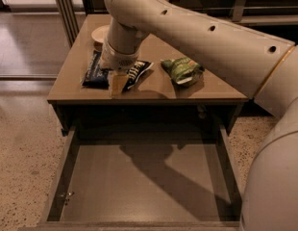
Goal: Place blue chip bag into top drawer
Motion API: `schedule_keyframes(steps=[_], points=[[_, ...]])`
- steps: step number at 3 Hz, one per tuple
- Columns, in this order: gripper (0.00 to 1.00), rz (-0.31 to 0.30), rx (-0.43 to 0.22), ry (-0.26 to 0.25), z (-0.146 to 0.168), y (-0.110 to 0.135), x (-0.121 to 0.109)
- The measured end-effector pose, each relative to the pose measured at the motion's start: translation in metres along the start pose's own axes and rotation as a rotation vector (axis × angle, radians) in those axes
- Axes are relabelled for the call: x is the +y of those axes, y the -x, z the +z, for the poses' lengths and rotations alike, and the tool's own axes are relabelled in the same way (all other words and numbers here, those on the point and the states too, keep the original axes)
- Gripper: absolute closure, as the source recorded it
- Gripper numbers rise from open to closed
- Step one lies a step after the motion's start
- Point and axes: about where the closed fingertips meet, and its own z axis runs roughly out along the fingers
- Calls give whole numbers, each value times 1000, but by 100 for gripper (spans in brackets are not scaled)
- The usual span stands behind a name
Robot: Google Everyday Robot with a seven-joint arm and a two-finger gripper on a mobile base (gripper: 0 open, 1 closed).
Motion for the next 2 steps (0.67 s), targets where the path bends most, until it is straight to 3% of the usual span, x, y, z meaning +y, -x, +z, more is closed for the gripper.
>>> schedule_keyframes(steps=[2], points=[[86, 0, 0, 0, 0, 0, 0]])
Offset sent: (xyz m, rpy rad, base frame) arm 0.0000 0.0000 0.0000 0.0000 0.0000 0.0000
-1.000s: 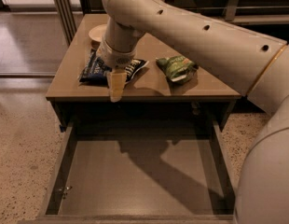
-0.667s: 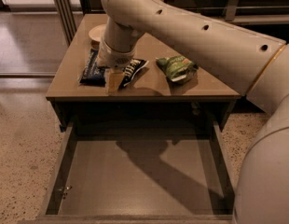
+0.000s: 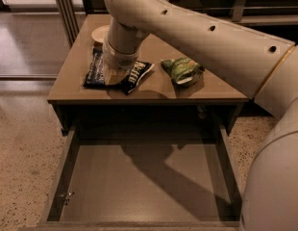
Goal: Place blue chip bag into top drawer
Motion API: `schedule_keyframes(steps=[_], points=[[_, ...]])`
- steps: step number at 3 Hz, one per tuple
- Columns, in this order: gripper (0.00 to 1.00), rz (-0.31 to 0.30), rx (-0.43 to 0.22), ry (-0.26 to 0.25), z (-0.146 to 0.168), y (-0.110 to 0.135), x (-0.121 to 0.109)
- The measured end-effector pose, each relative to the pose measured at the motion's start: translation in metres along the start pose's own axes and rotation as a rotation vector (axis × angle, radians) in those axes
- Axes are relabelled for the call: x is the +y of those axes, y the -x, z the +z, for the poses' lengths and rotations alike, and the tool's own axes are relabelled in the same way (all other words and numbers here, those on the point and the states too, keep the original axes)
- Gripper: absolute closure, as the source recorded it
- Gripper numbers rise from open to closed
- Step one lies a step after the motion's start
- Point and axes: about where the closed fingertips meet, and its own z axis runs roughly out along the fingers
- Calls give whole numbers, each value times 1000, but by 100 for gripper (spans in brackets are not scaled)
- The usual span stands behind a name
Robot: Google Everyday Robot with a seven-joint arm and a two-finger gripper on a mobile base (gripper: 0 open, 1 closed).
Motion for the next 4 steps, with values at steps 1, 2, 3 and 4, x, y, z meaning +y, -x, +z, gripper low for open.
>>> schedule_keyframes(steps=[1, 2, 3, 4], points=[[100, 0, 0, 0, 0, 0, 0], [81, 0, 0, 0, 0, 0, 0], [50, 0, 0, 0, 0, 0, 0], [27, 0, 0, 0, 0, 0, 0]])
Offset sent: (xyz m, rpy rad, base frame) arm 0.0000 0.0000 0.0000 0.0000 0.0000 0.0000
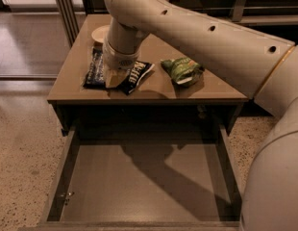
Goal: Place blue chip bag into top drawer
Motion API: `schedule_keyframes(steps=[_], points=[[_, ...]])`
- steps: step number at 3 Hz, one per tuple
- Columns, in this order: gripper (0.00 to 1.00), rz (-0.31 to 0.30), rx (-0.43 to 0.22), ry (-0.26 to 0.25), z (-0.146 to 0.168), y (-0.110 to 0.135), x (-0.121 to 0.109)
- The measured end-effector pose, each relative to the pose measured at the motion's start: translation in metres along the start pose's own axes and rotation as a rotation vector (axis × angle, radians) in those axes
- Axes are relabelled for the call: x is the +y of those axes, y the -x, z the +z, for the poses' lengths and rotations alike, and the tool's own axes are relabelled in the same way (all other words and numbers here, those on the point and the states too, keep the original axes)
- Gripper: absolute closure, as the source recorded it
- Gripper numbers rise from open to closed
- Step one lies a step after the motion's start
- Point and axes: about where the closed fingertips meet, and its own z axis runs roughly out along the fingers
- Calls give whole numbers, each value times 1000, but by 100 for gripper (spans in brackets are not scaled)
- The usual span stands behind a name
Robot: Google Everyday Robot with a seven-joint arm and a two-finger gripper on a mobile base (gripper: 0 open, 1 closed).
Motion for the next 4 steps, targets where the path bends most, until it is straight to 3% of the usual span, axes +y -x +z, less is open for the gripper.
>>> schedule_keyframes(steps=[1, 3, 4], points=[[4, 0, 0, 0, 0, 0, 0], [0, 0, 2, 2, 1, 0, 0], [0, -14, 49, 22, 11, -10, -6]])
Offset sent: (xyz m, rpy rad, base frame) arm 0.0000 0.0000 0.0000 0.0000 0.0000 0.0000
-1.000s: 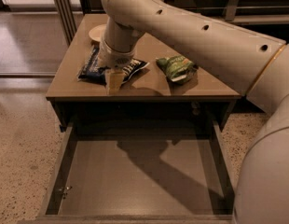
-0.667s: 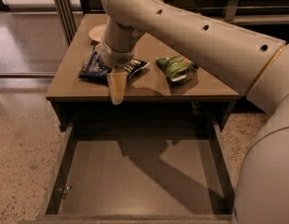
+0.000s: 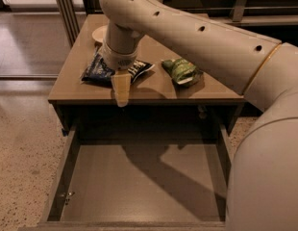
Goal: Place blue chip bag into top drawer
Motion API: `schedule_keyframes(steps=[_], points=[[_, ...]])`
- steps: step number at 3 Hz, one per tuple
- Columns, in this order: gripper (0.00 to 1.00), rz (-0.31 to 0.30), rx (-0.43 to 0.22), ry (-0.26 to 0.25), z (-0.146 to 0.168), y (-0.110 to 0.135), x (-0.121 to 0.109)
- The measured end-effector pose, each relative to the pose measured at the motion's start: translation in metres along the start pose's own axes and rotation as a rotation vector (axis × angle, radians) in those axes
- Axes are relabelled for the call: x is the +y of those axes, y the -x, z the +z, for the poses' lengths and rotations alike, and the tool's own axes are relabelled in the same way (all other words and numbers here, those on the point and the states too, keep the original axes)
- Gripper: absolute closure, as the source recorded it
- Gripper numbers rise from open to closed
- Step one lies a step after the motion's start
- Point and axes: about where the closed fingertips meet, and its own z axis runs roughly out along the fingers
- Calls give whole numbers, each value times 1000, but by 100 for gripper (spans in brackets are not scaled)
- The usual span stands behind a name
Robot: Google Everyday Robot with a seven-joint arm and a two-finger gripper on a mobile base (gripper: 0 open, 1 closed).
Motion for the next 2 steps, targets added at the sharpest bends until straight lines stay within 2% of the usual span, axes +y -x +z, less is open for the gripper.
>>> schedule_keyframes(steps=[1, 2], points=[[0, -12, 78, -5, 0, -18, -18], [3, -12, 96, -13, -2, -24, -23]])
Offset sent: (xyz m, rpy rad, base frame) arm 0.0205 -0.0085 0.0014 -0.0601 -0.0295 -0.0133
